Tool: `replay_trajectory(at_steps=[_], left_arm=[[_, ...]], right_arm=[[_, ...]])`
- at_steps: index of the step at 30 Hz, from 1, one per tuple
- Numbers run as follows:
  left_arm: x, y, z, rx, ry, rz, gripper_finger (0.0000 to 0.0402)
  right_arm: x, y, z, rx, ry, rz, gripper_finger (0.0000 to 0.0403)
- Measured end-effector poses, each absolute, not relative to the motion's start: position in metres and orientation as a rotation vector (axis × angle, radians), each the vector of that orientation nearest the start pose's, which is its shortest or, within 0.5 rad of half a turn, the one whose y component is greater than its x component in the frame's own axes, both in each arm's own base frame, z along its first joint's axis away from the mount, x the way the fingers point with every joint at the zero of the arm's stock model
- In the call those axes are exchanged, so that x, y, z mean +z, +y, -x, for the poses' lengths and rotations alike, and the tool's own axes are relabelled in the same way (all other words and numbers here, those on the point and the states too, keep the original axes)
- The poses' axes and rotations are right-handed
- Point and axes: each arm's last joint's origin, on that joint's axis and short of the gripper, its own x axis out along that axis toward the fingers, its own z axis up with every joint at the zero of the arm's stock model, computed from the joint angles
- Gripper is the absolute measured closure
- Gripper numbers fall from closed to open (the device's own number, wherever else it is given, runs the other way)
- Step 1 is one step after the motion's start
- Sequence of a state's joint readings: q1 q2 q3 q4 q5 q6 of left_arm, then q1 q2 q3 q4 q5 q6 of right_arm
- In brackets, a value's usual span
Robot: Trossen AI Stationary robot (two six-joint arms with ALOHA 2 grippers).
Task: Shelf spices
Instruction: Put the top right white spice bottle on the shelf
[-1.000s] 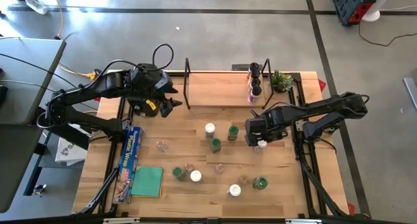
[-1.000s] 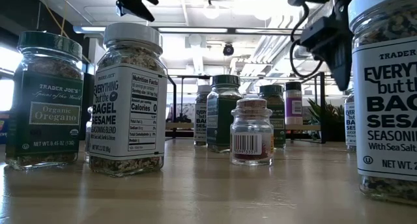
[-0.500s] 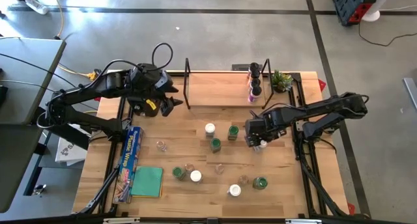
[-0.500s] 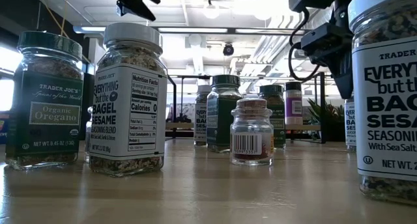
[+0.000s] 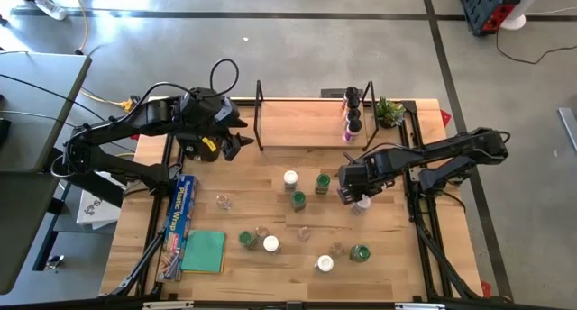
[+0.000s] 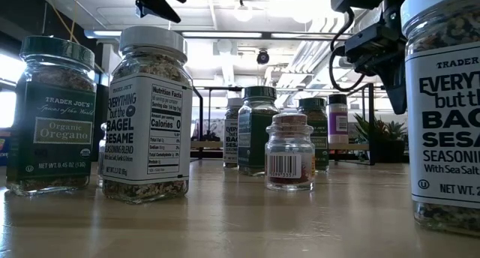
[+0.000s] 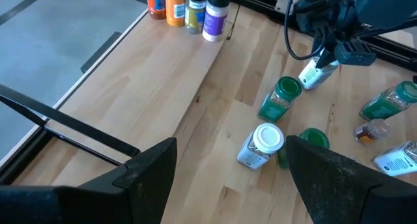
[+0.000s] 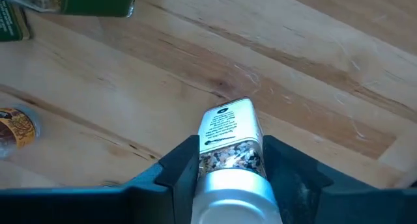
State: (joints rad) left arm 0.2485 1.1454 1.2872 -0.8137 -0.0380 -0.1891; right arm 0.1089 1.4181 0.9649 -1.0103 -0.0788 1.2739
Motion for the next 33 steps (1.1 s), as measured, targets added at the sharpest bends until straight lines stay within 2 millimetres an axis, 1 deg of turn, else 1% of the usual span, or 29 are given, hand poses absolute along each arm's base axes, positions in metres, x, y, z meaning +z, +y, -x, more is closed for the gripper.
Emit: replay_trajectory(at_steps=[2, 5, 8, 11, 16, 19, 23, 27, 30, 33], left_arm=[[0.378, 0.055, -0.214, 0.336, 0.644, 0.245, 0.0119], [0.378, 0.055, -0.214, 0.336, 0.644, 0.244, 0.0119], [0.378, 0.055, -0.214, 0.332, 0.646, 0.233, 0.0119], [0.378, 0.055, -0.214, 0.330, 0.647, 0.227, 0.0119], [0.378, 0.055, -0.214, 0.330, 0.649, 0.227, 0.0119], [0.378, 0.055, -0.214, 0.330, 0.650, 0.228, 0.0119], [0.378, 0.055, -0.213, 0.330, 0.651, 0.228, 0.0119], [0.378, 0.055, -0.214, 0.330, 0.651, 0.228, 0.0119], [0.378, 0.055, -0.213, 0.330, 0.651, 0.228, 0.0119], [0.378, 0.055, -0.214, 0.330, 0.650, 0.228, 0.0119]], right_arm=[[0.215, 0.028, -0.235, -0.769, 1.348, -0.979, 0.0246], [0.215, 0.028, -0.236, -0.692, 1.367, -0.904, 0.0243], [0.215, 0.028, -0.236, -0.612, 1.384, -0.825, 0.0228], [0.215, 0.029, -0.236, -0.558, 1.404, -0.784, 0.0190], [0.216, 0.031, -0.236, -0.430, 1.464, -0.789, 0.0108], [0.216, 0.033, -0.234, -0.429, 1.494, -0.799, 0.0084], [0.216, 0.038, -0.232, -0.457, 1.488, -0.780, 0.0082], [0.215, 0.044, -0.230, -0.472, 1.503, -0.764, 0.0093], [0.215, 0.046, -0.228, -0.501, 1.512, -0.747, 0.0115], [0.215, 0.045, -0.228, -0.529, 1.501, -0.754, 0.0155]])
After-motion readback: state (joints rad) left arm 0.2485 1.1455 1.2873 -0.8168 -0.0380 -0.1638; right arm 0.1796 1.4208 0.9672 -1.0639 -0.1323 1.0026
